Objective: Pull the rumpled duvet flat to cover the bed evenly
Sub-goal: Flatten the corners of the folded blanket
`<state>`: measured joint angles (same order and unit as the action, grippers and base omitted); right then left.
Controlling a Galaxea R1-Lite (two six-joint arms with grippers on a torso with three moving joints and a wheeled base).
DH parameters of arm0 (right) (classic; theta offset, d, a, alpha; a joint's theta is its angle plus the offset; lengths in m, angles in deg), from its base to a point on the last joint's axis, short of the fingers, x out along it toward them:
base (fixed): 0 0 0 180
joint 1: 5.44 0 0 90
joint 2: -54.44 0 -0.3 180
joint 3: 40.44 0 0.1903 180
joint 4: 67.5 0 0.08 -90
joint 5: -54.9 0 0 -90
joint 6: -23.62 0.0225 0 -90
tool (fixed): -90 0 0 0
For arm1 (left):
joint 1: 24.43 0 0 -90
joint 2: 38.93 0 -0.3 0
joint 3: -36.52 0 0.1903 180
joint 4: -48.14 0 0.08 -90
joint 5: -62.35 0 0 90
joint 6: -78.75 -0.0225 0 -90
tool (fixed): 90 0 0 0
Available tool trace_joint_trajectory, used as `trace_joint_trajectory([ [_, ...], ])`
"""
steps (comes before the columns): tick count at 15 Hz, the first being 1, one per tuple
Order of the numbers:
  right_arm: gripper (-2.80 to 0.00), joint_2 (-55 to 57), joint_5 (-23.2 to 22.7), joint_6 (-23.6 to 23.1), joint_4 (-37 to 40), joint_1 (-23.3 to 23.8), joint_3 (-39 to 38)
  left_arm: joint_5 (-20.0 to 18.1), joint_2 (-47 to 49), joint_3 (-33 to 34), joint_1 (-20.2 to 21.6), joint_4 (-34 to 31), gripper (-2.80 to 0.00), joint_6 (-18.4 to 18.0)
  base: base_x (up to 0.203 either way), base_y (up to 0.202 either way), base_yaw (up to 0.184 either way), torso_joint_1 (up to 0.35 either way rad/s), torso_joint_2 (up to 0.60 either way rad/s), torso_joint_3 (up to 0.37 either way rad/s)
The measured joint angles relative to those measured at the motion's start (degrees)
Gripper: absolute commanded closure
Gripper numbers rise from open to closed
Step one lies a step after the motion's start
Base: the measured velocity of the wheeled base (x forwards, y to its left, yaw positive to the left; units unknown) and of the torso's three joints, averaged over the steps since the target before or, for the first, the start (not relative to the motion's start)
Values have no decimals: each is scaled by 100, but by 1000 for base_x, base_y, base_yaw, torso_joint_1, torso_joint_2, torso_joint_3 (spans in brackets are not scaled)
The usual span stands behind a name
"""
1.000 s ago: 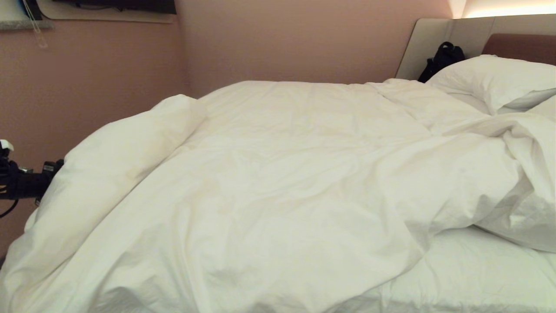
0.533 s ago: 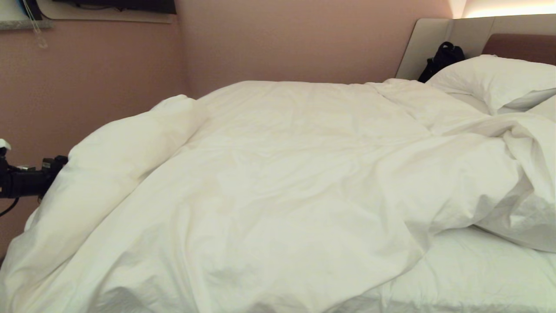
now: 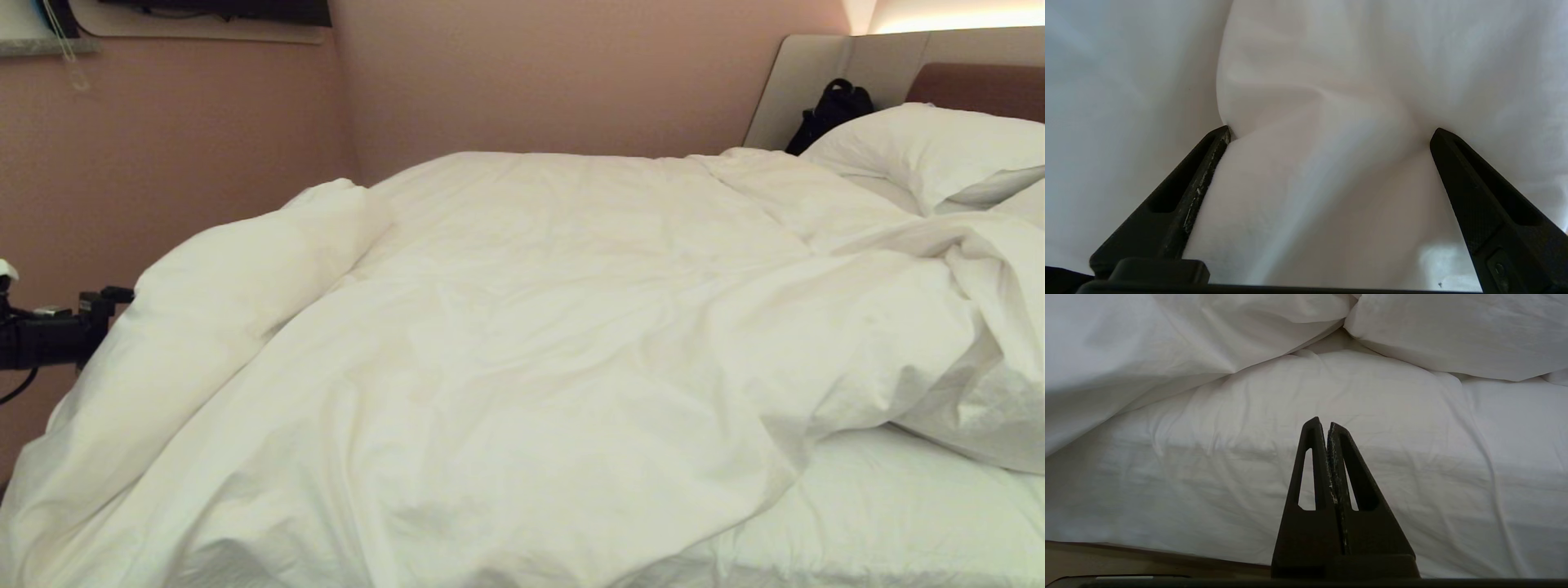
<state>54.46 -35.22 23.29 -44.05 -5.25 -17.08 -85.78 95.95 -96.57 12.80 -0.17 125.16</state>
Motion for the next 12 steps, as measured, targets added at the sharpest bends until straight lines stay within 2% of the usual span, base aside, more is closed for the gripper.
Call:
trace_joint_trajectory([
  [3, 0, 0, 2, 0, 1, 0, 0, -282, -16, 2, 2, -103, -280, -16, 0, 0, 0, 0, 0, 0],
  [4, 0, 0, 2, 0, 1, 0, 0, -314, -26, 2, 2, -110, 0, -10, 0, 0, 0, 0, 0, 0],
  [12, 0, 0, 2, 2, 1, 0, 0, -316, -103, -5, 0, -143, 0, 0, 0, 0, 0, 0, 0, 0],
])
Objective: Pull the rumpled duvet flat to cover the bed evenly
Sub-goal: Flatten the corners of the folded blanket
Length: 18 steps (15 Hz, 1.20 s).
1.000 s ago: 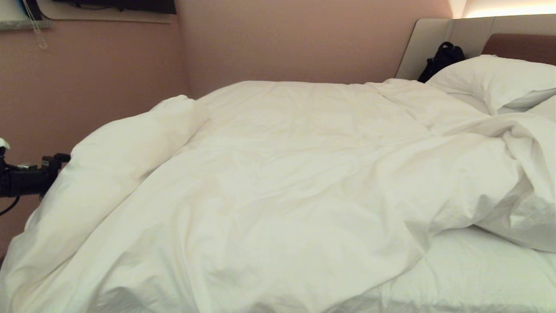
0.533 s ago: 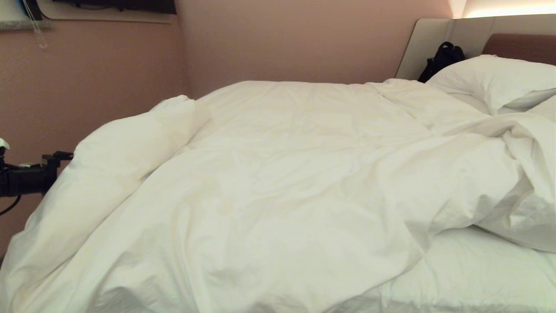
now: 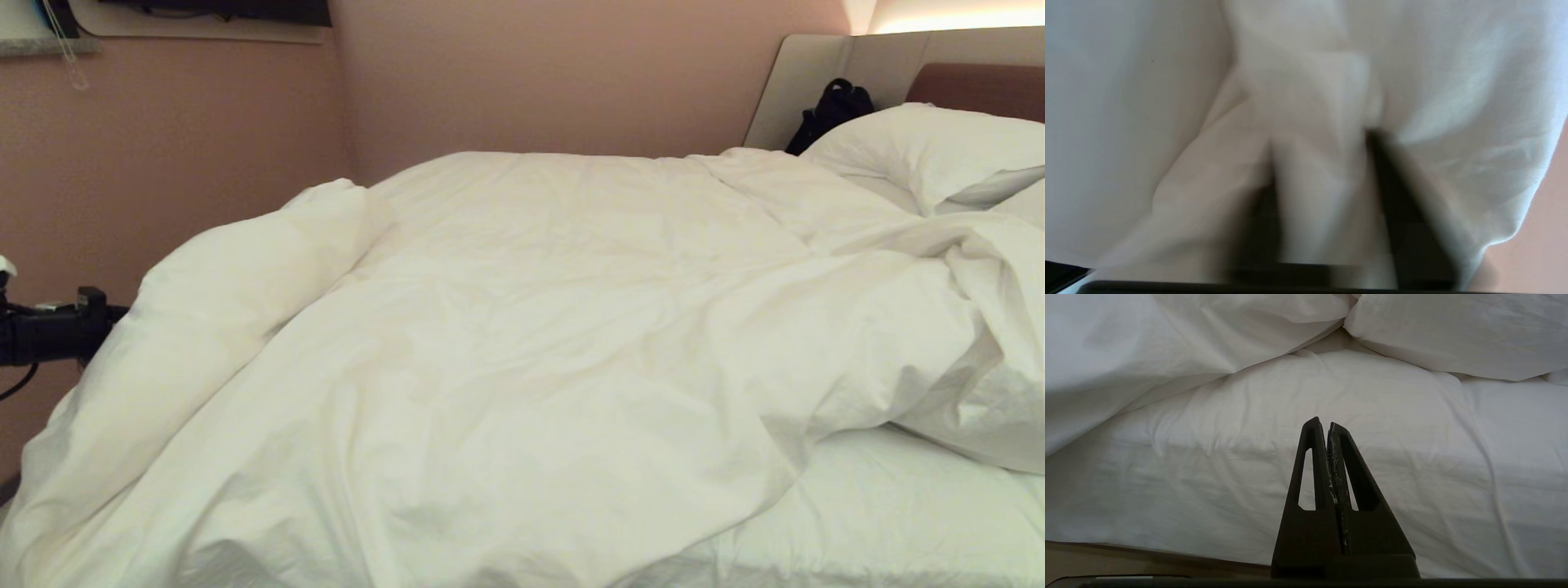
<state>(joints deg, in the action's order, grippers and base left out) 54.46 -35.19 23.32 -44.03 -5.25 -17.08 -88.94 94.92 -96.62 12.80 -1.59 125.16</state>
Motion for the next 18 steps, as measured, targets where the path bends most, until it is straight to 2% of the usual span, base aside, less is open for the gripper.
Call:
trace_joint_trajectory([
  [9, 0, 0, -1, -5, 0, 0, 0, 90, -361, 0, 50, -108, 0, 33, 0, 0, 0, 0, 0, 0],
  [12, 0, 0, -4, -5, 1, 0, 0, 141, -623, -1, 260, -138, 0, 9, 0, 0, 0, 0, 0, 0],
  [14, 0, 0, -1, -2, 0, 0, 0, 276, -820, -10, 429, -144, 0, -1, 0, 0, 0, 0, 0, 0],
  [18, 0, 0, 0, -2, -2, 0, 0, 894, -1285, 22, 668, -146, 0, -18, 0, 0, 0, 0, 0, 0],
])
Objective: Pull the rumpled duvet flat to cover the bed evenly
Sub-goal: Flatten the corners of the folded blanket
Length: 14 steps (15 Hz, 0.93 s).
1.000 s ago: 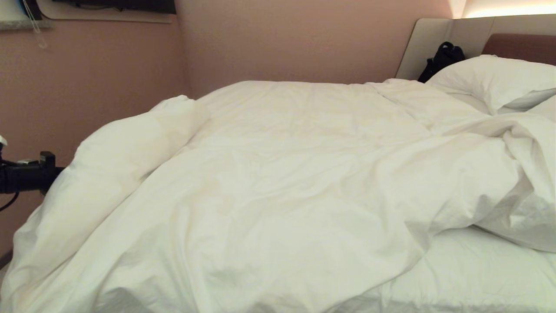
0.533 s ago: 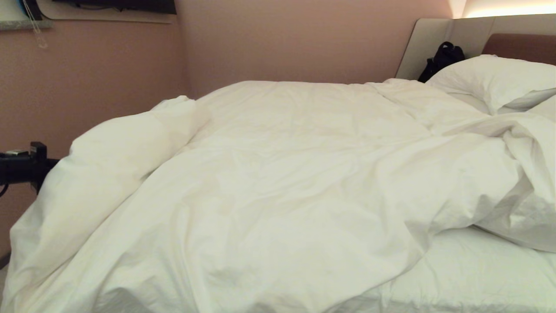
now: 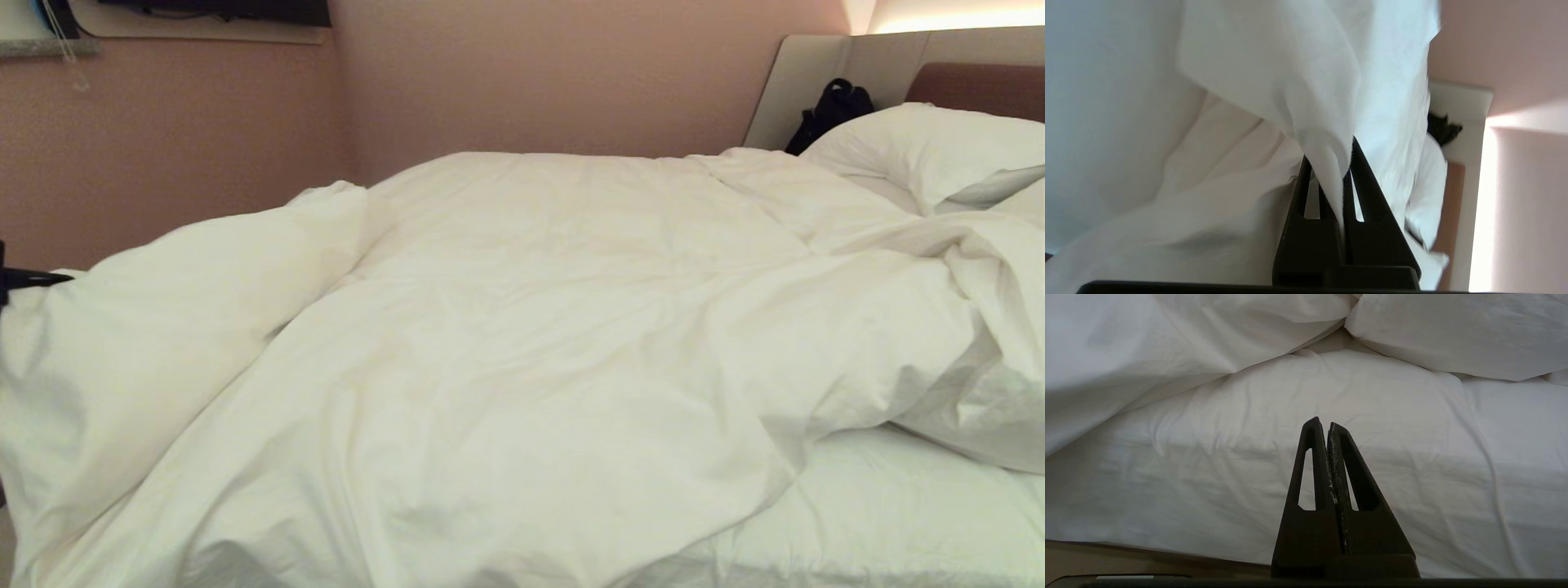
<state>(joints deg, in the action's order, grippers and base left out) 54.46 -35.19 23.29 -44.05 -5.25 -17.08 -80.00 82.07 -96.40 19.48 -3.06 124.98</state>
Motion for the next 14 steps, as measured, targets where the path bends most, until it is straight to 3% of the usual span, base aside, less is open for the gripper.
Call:
trace_joint_trajectory([
  [3, 0, 0, 0, 2, 2, 0, 0, 353, -292, 16, 236, 16, 0, -69, 0, 0, 0, 0, 0, 0],
  [9, 0, 0, 1, 2, -1, 0, 0, 2051, -520, 107, 291, 44, 0, -631, 0, 0, 0, 0, 0, 0],
  [12, 0, 0, 2, 0, 0, 0, 0, 2576, -606, 158, 291, 72, 0, -866, 0, 0, 0, 0, 0, 0],
  [14, 0, 0, 0, 2, 2, 0, 0, 2651, -649, 154, 323, 82, 0, -909, 0, 0, 0, 0, 0, 0],
])
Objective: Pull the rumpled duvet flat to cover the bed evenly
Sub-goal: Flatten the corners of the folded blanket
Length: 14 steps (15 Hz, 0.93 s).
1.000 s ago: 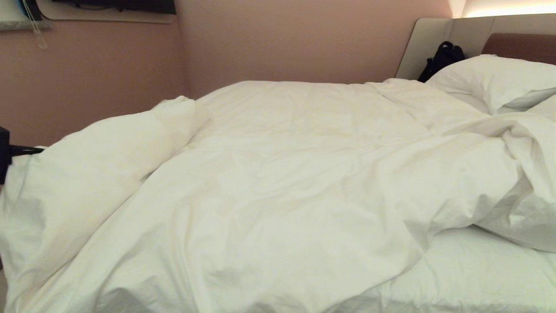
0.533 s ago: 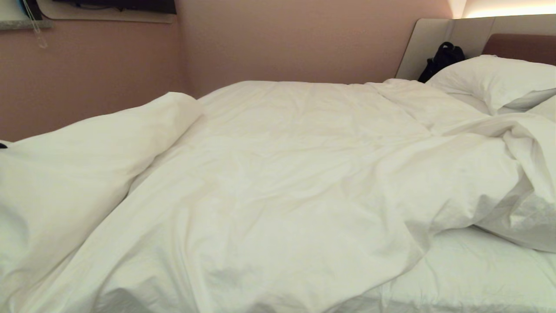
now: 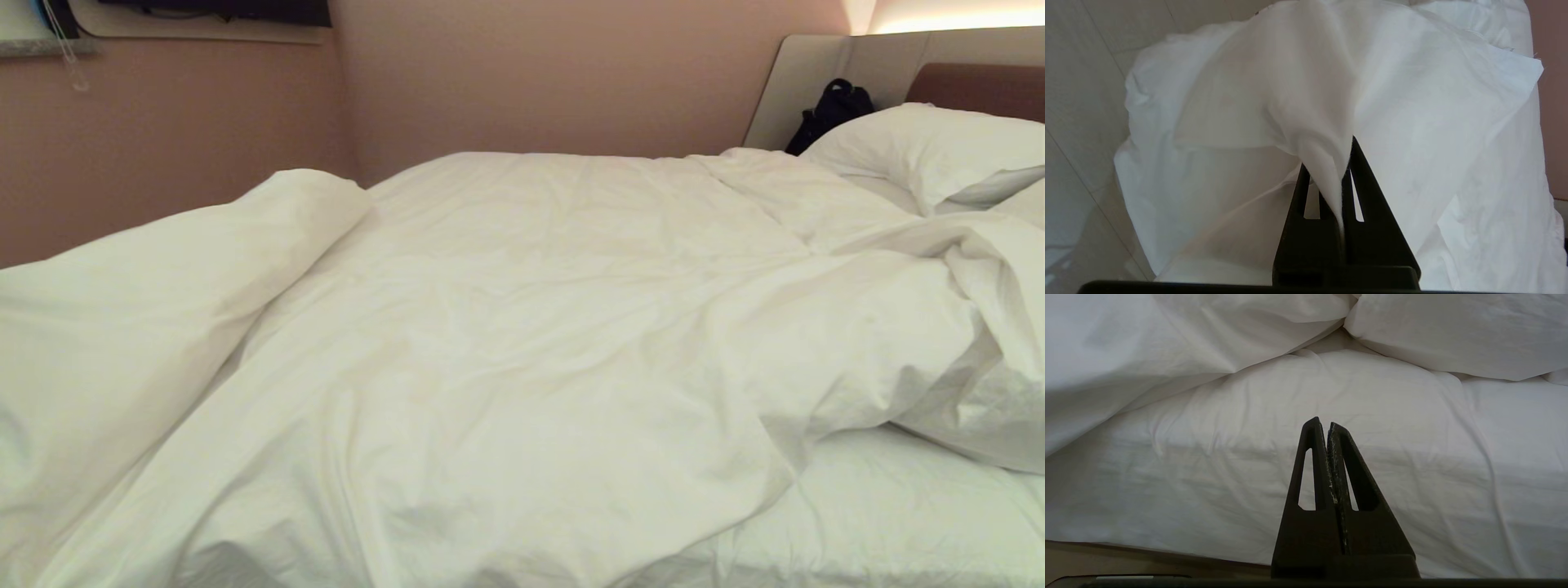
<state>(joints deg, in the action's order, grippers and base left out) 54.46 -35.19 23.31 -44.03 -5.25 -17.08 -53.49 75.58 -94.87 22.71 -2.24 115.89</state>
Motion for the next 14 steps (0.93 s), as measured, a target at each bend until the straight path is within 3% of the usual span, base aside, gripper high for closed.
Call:
trace_joint_trajectory([
  [3, 0, 0, 2, -2, 0, 0, 0, 164, -16, -28, 382, 0, 0, -412, 0, 0, 0, 0, 0, 0],
  [8, 0, 0, -1, -2, 1, -2, 0, 1369, 1, -11, 647, 62, 0, -807, 0, 0, 0, 0, 0, 0],
  [12, 0, 0, -3, -5, -2, 0, 0, 1552, 67, -9, 891, 149, 0, -1008, 0, 0, 0, 0, 0, 0],
  [14, 0, 0, 0, -2, 0, 0, 0, 1840, 82, -21, 1012, 152, 0, -1116, 0, 0, 0, 0, 0, 0],
])
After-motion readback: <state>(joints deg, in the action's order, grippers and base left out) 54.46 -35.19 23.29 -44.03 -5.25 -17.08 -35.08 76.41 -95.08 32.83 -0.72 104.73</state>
